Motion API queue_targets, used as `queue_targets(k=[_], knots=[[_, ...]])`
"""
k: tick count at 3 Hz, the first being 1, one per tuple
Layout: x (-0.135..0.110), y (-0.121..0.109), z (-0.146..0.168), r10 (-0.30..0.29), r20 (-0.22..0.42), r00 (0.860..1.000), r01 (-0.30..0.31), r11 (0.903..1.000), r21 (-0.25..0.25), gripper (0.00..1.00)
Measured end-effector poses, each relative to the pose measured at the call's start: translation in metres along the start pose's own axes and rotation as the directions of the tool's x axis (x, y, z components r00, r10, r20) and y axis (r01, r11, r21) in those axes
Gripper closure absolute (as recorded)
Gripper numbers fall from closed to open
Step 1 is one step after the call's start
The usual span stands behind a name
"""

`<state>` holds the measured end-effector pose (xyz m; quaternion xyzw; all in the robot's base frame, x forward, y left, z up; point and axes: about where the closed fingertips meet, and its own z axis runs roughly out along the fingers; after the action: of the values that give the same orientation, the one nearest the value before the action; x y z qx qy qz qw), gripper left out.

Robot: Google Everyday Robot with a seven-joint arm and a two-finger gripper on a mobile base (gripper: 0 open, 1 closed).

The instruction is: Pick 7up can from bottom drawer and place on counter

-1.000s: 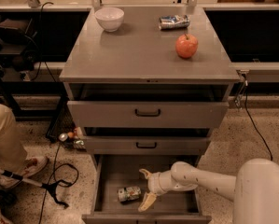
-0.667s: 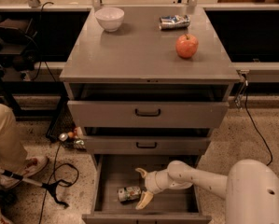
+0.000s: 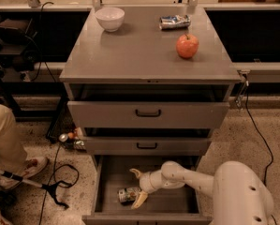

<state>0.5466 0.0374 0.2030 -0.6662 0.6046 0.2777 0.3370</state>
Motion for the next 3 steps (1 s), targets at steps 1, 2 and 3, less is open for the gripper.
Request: queue_targets(k=[1, 2, 3], knots=[[0.004, -0.004, 0.021, -0.029, 0.002, 1.0, 0.029, 0.9996, -0.002, 0.0], [0.011, -0.006, 0.04, -0.043, -0.001, 0.999, 0.043, 0.999, -0.009, 0.0], [0.02, -0.008, 0.055, -0.046, -0.002, 0.999, 0.046, 0.9989, -0.014, 0.0]])
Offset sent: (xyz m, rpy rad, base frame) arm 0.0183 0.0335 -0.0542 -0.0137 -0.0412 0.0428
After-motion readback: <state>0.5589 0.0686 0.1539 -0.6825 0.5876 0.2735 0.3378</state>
